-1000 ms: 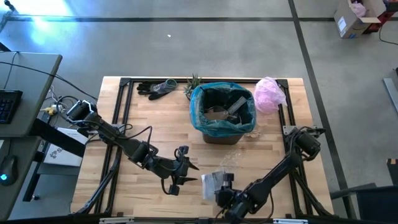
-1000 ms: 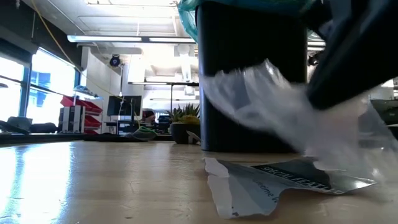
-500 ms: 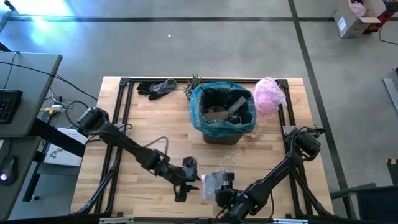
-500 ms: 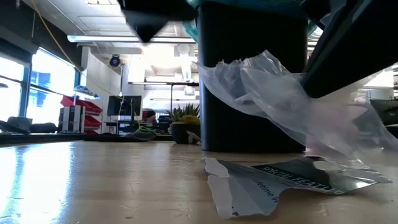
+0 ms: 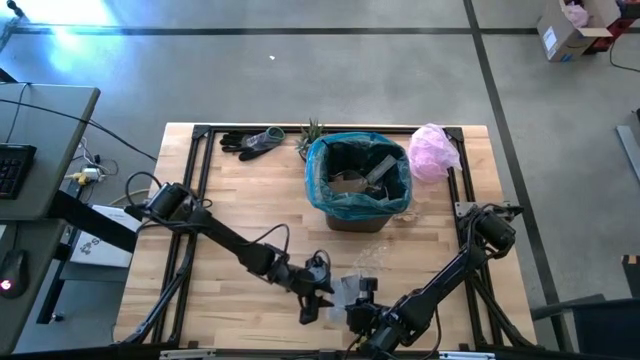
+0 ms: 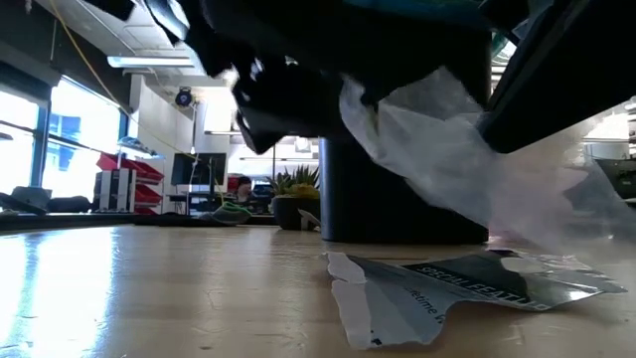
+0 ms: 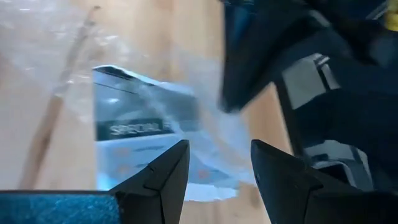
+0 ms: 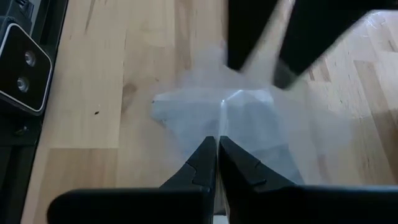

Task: Place trash/remove bag and relplace
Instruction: Put the transparent plastic into the trash bin

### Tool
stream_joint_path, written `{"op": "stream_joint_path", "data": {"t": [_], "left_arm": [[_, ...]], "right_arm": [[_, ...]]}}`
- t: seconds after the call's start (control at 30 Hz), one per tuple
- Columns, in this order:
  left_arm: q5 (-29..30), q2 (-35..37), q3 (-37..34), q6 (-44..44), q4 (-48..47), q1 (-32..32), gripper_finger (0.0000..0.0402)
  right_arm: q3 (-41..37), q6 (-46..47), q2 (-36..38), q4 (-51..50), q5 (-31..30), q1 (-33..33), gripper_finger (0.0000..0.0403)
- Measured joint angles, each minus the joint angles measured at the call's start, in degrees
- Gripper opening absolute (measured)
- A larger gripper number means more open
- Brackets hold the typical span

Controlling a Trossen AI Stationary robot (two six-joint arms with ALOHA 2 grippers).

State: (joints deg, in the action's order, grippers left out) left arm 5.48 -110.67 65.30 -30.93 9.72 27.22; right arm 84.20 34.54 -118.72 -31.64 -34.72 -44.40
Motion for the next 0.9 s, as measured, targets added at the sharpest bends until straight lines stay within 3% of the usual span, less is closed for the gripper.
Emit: {"op": "stream_joint_path", "data": {"t": [0.2,0.47,0.9], "left_arm": [[4.3,-0.2,0.0,-0.4,-4.9,-0.4,0.0156],[4.2,-0.2,0.0,1.1,-5.4,-0.4,0.0148],[2.6,-0.2,0.0,3.6,-3.2,-0.2,0.0005]], "right_arm": [[0.0,0.0,0.0,0.1,-0.1,-0.3,0.0],[0.0,0.1,0.1,0.2,0.7,-0.7,0.0],[0.0,0.0,0.1,1.1,0.9,-0.7,0.0001]]}}
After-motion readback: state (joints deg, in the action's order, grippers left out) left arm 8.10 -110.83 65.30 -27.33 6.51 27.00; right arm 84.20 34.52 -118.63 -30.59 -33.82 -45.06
